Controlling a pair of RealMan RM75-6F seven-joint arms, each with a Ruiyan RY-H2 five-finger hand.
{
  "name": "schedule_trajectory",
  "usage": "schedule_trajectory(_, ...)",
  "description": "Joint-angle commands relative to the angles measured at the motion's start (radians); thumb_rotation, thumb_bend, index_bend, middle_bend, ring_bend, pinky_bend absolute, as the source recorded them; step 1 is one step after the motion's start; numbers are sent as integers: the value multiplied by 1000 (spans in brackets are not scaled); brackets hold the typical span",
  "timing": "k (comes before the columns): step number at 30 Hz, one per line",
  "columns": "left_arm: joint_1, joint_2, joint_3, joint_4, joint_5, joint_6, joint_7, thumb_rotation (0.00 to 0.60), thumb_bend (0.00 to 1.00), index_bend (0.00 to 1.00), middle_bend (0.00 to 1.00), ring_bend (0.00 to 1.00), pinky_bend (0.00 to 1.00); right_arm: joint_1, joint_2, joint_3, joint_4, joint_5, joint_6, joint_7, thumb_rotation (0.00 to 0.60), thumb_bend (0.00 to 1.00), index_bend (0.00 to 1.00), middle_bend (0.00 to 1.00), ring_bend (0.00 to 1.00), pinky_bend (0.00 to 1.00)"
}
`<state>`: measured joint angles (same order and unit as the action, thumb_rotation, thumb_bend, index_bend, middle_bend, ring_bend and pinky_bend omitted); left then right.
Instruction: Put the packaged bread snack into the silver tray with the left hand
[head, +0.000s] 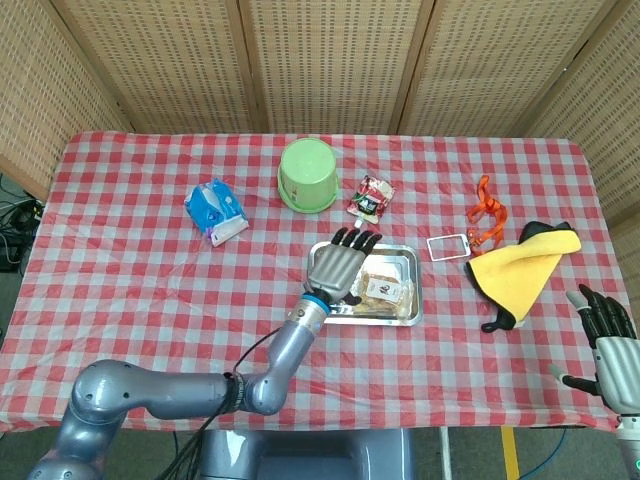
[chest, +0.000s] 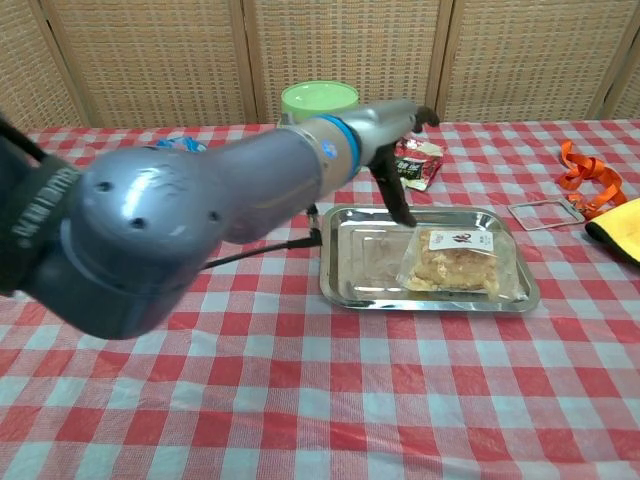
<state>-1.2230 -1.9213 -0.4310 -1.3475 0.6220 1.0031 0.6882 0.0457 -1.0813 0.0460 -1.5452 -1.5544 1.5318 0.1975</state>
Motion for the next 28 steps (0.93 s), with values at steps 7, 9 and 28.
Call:
schedule_trajectory(7,345,396,212,-386,302,216,-216,600,143,0,0,0,0,-2,-5,8,-5,14,2,-33,600,89,47,0,0,0)
schedule_trajectory(9,401,459,259,-411,366,254,-243,600,143,0,0,0,0,-2,-7,12,-6,20,4,-42,600,89,47,0,0,0)
schedule_trajectory(28,848,633,592,-340,789,615,-399,600,137,0,0,0,0,3,-32,16,-9,20,2,-122,600,89,33,0,0,0)
